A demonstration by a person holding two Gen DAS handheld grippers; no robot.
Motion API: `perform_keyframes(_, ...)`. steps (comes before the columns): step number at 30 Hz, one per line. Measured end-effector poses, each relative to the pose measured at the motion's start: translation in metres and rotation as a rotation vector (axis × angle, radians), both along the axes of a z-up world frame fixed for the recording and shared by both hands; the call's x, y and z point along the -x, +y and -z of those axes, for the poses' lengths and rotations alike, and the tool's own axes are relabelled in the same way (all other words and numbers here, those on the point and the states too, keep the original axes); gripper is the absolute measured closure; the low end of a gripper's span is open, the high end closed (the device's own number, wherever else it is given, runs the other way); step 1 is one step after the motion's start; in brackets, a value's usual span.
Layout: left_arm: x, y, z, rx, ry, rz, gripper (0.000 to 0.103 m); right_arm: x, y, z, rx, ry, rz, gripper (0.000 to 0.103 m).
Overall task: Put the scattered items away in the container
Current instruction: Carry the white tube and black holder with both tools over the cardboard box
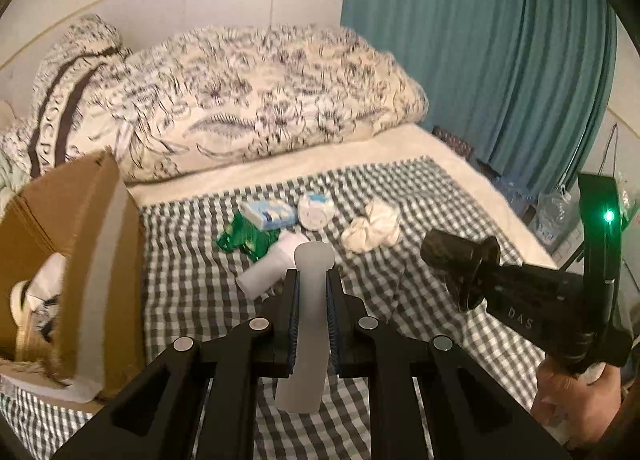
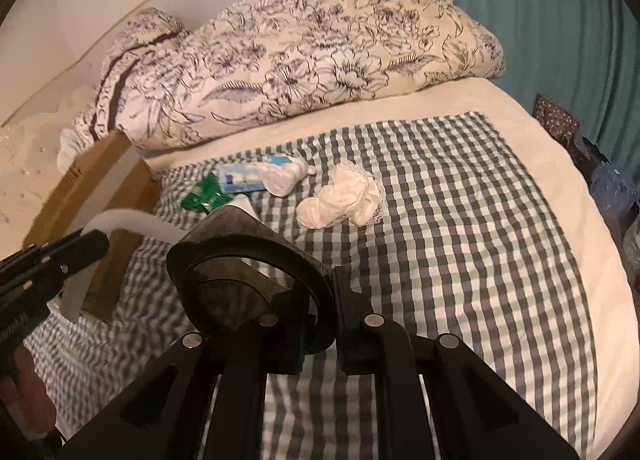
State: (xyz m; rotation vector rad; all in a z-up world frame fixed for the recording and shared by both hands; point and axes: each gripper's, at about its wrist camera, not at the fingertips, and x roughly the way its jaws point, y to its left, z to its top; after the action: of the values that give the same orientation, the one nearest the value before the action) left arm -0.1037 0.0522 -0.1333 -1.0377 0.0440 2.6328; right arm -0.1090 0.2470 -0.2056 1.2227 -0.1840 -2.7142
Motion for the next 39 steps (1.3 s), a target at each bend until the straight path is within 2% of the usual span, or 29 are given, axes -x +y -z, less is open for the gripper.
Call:
perform_keyframes(13,-0.051,-0.027,-0.062,-0.033,0.117,-0.035,0.091,-0.06,-0.006,-0.06,0.026,0.1,0.003,0.092)
perform_keyframes(26,-0.096,-0.067,-0.124,-0.053,0.246,-0.067,0.091,-0.107,-0.036,-0.129,0.035,0.224,-0.028,0.092)
perform_keyframes(39,-0.112,-0.12,-0.155,-0.04,0.309,-0.134,0.091,-0.127,-0.071,-0.172,0.052,0.292,-0.061,0.092)
